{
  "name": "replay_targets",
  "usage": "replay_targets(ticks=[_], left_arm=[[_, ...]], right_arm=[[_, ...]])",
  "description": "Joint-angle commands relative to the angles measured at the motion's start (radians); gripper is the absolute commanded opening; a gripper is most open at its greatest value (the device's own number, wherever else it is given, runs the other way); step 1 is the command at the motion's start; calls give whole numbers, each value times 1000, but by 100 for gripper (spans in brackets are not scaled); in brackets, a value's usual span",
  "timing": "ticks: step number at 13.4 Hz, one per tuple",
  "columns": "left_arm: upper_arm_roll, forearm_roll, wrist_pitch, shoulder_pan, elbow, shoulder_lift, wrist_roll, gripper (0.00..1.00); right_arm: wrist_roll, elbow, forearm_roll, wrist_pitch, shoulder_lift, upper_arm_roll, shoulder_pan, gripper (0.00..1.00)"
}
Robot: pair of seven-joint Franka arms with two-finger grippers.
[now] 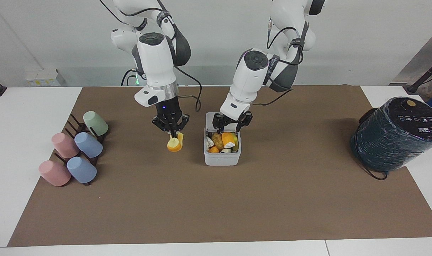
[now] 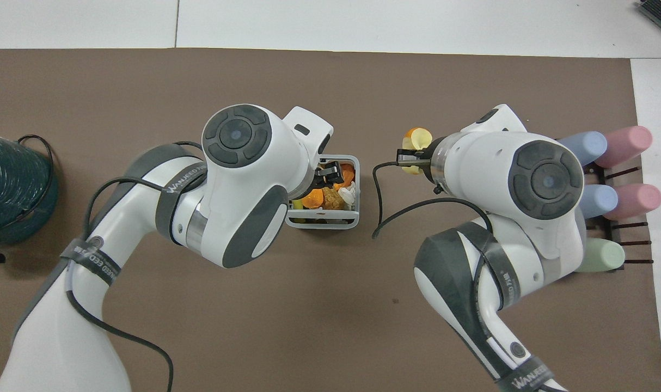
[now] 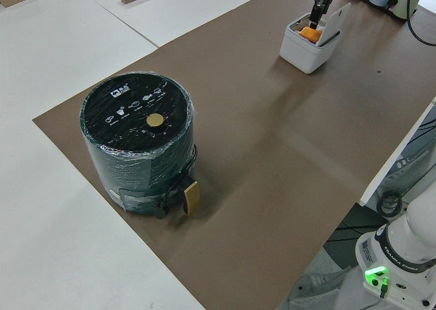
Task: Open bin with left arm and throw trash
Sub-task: 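Drop the yellow sponge into the bin with the right gripper while the left gripper withdraws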
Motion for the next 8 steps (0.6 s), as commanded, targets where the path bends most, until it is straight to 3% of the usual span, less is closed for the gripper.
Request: replay_targets(ticks=[1, 8], left_arm=[[2, -10, -144, 81, 84, -11, 8, 86], [11, 50, -228, 337, 130, -37, 250, 86]], right_arm=[[58, 63, 24, -23, 43, 6, 23, 0], [153, 199, 92, -17, 181, 6, 141, 0]])
